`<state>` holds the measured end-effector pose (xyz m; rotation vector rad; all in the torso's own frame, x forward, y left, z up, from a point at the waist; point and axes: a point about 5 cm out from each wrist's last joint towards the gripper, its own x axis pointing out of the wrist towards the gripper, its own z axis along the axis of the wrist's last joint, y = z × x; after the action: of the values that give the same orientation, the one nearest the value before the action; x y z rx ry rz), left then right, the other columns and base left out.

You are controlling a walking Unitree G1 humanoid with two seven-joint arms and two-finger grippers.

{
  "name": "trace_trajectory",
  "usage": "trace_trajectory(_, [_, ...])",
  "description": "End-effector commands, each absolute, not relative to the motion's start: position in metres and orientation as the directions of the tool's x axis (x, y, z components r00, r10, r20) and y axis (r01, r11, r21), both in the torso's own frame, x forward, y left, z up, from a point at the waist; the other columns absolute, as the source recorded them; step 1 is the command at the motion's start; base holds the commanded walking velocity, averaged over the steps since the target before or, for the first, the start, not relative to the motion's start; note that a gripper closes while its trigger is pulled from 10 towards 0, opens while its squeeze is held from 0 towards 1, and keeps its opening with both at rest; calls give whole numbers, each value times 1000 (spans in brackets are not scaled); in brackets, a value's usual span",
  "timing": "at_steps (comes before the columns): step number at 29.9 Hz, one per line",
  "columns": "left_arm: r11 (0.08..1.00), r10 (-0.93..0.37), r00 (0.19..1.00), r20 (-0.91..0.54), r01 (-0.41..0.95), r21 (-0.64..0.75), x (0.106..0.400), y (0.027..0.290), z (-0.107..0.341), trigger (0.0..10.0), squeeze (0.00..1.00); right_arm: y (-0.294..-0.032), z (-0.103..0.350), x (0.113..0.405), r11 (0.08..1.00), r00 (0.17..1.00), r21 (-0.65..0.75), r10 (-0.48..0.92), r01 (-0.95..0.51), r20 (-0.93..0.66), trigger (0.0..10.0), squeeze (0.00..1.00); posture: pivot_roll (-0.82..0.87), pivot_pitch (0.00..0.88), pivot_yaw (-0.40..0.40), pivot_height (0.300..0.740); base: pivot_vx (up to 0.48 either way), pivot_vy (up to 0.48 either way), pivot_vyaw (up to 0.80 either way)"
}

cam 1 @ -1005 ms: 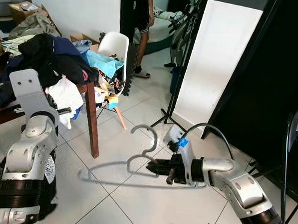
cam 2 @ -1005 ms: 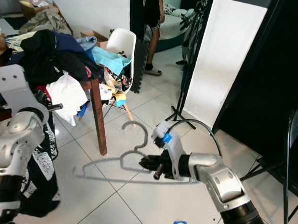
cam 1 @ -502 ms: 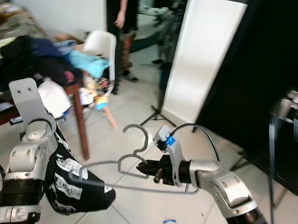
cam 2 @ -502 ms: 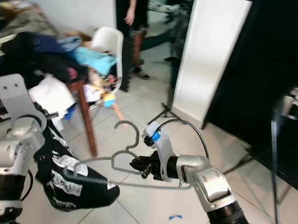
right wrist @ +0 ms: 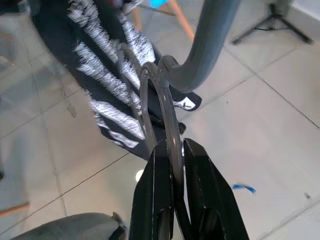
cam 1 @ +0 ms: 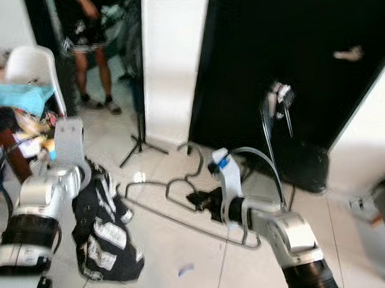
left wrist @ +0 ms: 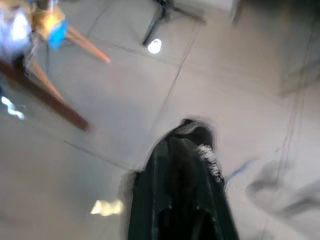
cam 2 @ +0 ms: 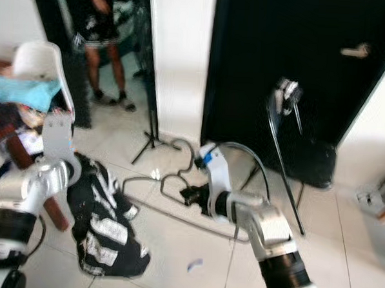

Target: Hang hanger

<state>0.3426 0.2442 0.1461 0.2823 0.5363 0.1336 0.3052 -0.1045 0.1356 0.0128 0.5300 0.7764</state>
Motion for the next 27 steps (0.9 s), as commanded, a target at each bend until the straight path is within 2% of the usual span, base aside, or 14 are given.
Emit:
trace_trajectory(1, [827, 253, 848, -465, 60, 559, 344, 253, 150, 10000, 0, -109, 135, 307, 746, 611, 203, 645, -635, -459, 10000, 0, -25, 0, 2, 740, 0, 0, -800])
trace_trajectory(9, [872, 215, 917, -337, -24, 488, 360, 238, 173, 10000, 0, -105, 136, 307, 748, 619, 218, 648, -627, -443, 10000, 0, -29, 0, 5, 740, 0, 0, -800])
trace_trajectory(11, [924, 140, 950, -278, -24, 383, 366, 223, 186, 10000, 0, -100, 137, 303, 717, 587, 235, 681, -656, -438, 10000, 0, -31, 0, 3, 740, 0, 0, -800])
trace_trajectory(13, [935, 106, 957, -269, -4, 355, 367, 219, 187, 10000, 0, -99, 137, 301, 699, 568, 231, 695, -676, -441, 10000, 0, -31, 0, 3, 740, 0, 0, -800])
trace_trajectory(19, [965, 151, 954, -258, -86, 248, 367, 230, 189, 10000, 0, -102, 137, 300, 691, 559, 216, 697, -689, -449, 10000, 0, -30, 0, 3, 740, 0, 0, -796])
trace_trajectory(21, [967, 255, 933, -253, -244, 74, 366, 247, 191, 10000, 0, -104, 138, 300, 690, 558, 214, 699, -692, -448, 10000, 0, -27, 0, 1, 740, 0, 0, -488])
trace_trajectory(22, [967, 255, 933, -253, -244, 74, 366, 247, 191, 10000, 0, -104, 138, 300, 690, 558, 214, 699, -692, -448, 10000, 0, -27, 0, 1, 740, 0, 0, -488])
trace_trajectory(23, [916, 330, 904, -272, -376, -139, 363, 257, 190, 10000, 0, -104, 138, 300, 687, 556, 212, 701, -695, -446, 10000, 0, -24, 0, -1, 740, 0, 0, 0])
trace_trajectory(24, [916, 330, 904, -272, -376, -139, 363, 257, 190, 10000, 0, -104, 138, 300, 687, 556, 212, 701, -695, -446, 10000, 0, -24, 0, -1, 740, 0, 0, 0])
trace_trajectory(26, [831, 363, 875, -320, -459, -312, 362, 257, 185, 10000, 0, -103, 138, 300, 686, 556, 211, 701, -696, -446, 10000, 0, -22, 0, -4, 740, 0, 0, 0])
trace_trajectory(27, [831, 363, 875, -320, -459, -312, 362, 257, 185, 10000, 0, -103, 138, 300, 686, 556, 211, 701, -696, -446, 10000, 0, -22, 0, -4, 740, 0, 0, 0])
